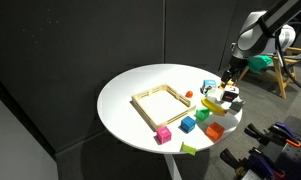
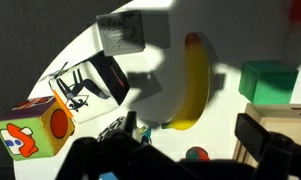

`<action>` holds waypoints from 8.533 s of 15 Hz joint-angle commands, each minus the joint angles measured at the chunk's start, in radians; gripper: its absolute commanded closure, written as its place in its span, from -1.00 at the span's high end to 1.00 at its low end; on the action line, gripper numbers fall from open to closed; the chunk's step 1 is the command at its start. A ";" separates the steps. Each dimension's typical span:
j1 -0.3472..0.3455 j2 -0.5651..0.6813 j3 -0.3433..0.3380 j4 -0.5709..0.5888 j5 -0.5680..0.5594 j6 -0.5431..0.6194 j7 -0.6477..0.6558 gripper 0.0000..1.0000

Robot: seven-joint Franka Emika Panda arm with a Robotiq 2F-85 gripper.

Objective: Pick up the yellow banana toy, turn it ninety degrees anticlockwise and put it at the edge of the table

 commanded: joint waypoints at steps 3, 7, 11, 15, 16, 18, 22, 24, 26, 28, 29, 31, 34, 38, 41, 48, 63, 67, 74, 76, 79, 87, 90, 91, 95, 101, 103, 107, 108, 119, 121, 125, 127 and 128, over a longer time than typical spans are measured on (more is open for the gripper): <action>-0.060 0.098 0.067 0.025 0.043 0.073 -0.045 1.00; -0.099 0.158 0.102 0.044 0.036 0.095 -0.045 1.00; -0.135 0.203 0.135 0.065 0.033 0.094 -0.060 1.00; -0.144 0.229 0.157 0.082 0.022 0.092 -0.046 1.00; -0.141 0.235 0.160 0.084 0.017 0.097 -0.042 1.00; -0.135 0.244 0.165 0.087 0.009 0.101 -0.036 1.00; -0.133 0.261 0.174 0.093 0.002 0.107 -0.031 1.00; -0.131 0.271 0.175 0.097 -0.001 0.114 -0.029 1.00; -0.126 0.284 0.173 0.102 -0.009 0.125 -0.020 1.00; -0.121 0.297 0.173 0.108 -0.017 0.134 -0.012 1.00; -0.118 0.302 0.173 0.113 -0.019 0.133 -0.006 1.00; -0.112 0.309 0.177 0.124 -0.023 0.131 0.001 1.00; -0.100 0.315 0.186 0.141 -0.020 0.129 0.007 1.00; -0.084 0.331 0.192 0.161 -0.023 0.133 0.016 1.00; -0.074 0.352 0.186 0.178 -0.027 0.135 0.024 1.00; -0.064 0.415 0.158 0.226 -0.032 0.149 0.080 1.00; -0.042 0.461 0.129 0.244 -0.022 0.175 0.234 1.00; -0.039 0.474 0.123 0.255 -0.024 0.176 0.237 1.00; -0.035 0.494 0.118 0.265 -0.025 0.172 0.244 1.00; -0.034 0.493 0.118 0.264 -0.027 0.175 0.242 0.48; -0.032 0.484 0.118 0.260 -0.029 0.168 0.240 -0.02; -0.025 0.428 0.106 0.235 -0.035 0.138 0.232 -0.68; -0.029 0.398 0.104 0.224 -0.035 0.127 0.227 -0.68; -0.030 0.387 0.104 0.219 -0.035 0.119 0.226 -0.68; -0.037 0.329 0.108 0.193 -0.034 0.093 0.213 -0.68; -0.058 0.223 0.124 0.144 -0.025 0.035 0.159 -0.68; -0.064 0.192 0.126 0.129 -0.023 0.021 0.132 -0.68; -0.075 0.145 0.127 0.110 -0.018 -0.013 0.077 -0.68; -0.076 0.137 0.126 0.107 -0.019 -0.016 0.066 -0.68; -0.114 0.067 0.166 0.062 -0.006 -0.030 -0.246 -0.68; -0.118 0.054 0.176 0.051 -0.010 -0.030 -0.332 -0.68; -0.122 0.029 0.188 0.030 -0.003 -0.056 -0.532 -0.68; -0.118 0.016 0.186 0.024 0.001 -0.087 -0.616 -0.68; -0.114 0.011 0.180 0.022 -0.001 -0.099 -0.645 -0.68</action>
